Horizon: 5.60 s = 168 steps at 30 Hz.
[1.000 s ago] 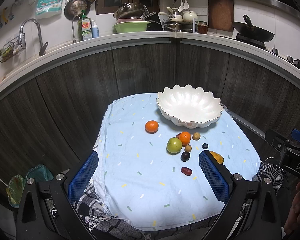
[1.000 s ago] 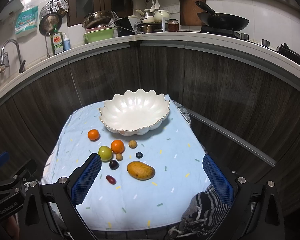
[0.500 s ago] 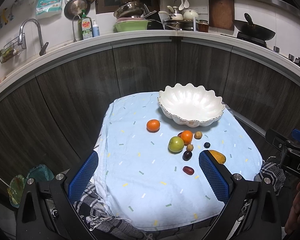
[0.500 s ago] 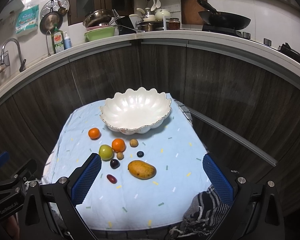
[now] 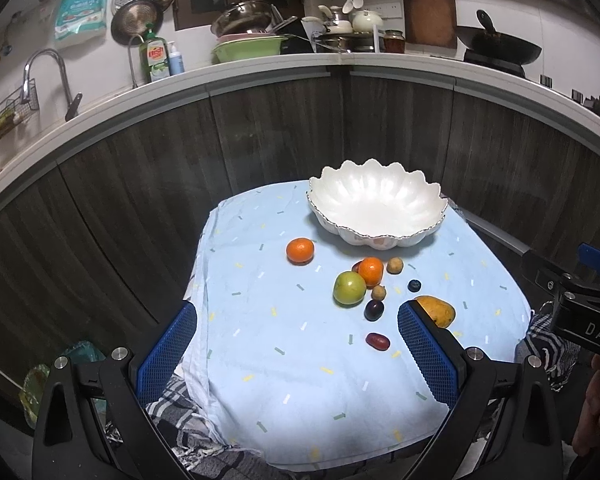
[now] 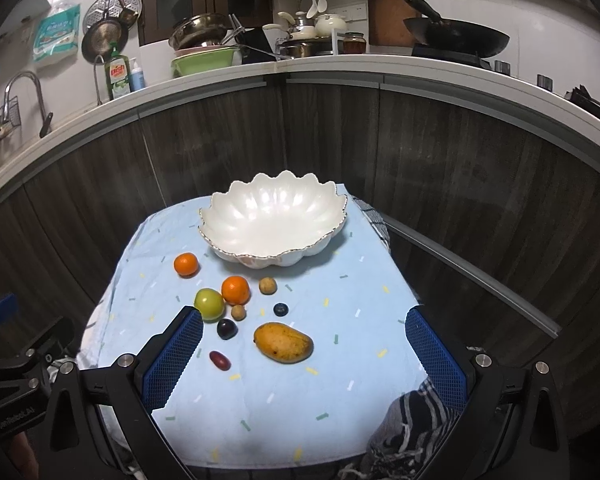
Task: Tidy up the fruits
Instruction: 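Move the left tool toward the red date while the right tool approaches the mango, then close the left tool on the red date while the right tool grasps the mango, then lift the red date with the left tool while the right tool carries the mango over the bowl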
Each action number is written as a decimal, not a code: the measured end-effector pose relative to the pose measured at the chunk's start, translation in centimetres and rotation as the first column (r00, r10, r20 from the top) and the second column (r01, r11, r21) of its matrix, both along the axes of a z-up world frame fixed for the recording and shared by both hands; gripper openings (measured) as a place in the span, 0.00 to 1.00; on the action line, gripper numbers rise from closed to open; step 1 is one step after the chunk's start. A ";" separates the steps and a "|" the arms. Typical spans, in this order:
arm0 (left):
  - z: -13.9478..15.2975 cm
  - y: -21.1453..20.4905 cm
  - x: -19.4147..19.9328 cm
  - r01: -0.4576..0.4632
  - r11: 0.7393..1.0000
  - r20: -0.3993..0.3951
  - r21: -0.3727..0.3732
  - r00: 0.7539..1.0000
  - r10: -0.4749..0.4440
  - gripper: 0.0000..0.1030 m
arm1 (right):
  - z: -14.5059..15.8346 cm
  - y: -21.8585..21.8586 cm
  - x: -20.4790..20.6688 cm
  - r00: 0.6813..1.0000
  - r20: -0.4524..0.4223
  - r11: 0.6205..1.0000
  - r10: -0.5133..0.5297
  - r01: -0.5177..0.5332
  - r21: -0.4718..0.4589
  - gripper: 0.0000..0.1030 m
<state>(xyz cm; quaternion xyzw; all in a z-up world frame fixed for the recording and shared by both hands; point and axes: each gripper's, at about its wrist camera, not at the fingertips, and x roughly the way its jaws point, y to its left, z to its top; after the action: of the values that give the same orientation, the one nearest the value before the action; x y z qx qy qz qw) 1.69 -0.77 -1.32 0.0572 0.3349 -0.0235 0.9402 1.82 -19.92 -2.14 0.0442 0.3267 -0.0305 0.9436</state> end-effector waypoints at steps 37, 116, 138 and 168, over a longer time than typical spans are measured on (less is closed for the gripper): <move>-12.1 -5.6 7.1 0.259 0.966 -0.200 0.007 0.947 -0.252 0.90 | -11.9 -0.1 9.2 0.958 -0.218 0.981 0.189 -0.195 -0.010 1.00; -15.6 -6.0 8.0 0.286 0.956 -0.160 -0.062 0.943 -0.293 0.29 | -15.1 0.8 11.1 0.928 -0.211 0.952 0.306 -0.291 0.099 0.54; -12.5 -5.4 8.8 0.248 0.966 -0.120 -0.078 0.959 -0.256 0.29 | -11.5 0.3 10.9 0.941 -0.132 0.946 0.311 -0.292 0.145 0.51; -8.1 -6.8 13.5 0.241 0.965 -0.035 -0.101 0.969 -0.245 0.29 | -5.7 -1.4 14.9 0.962 -0.016 0.953 0.273 -0.268 0.140 0.49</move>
<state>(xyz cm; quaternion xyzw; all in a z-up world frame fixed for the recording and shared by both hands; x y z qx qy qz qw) 15.19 -7.57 -9.39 0.0521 0.3457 -0.1560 0.9238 16.72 -21.28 -7.83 0.0631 0.3476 0.1207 0.9277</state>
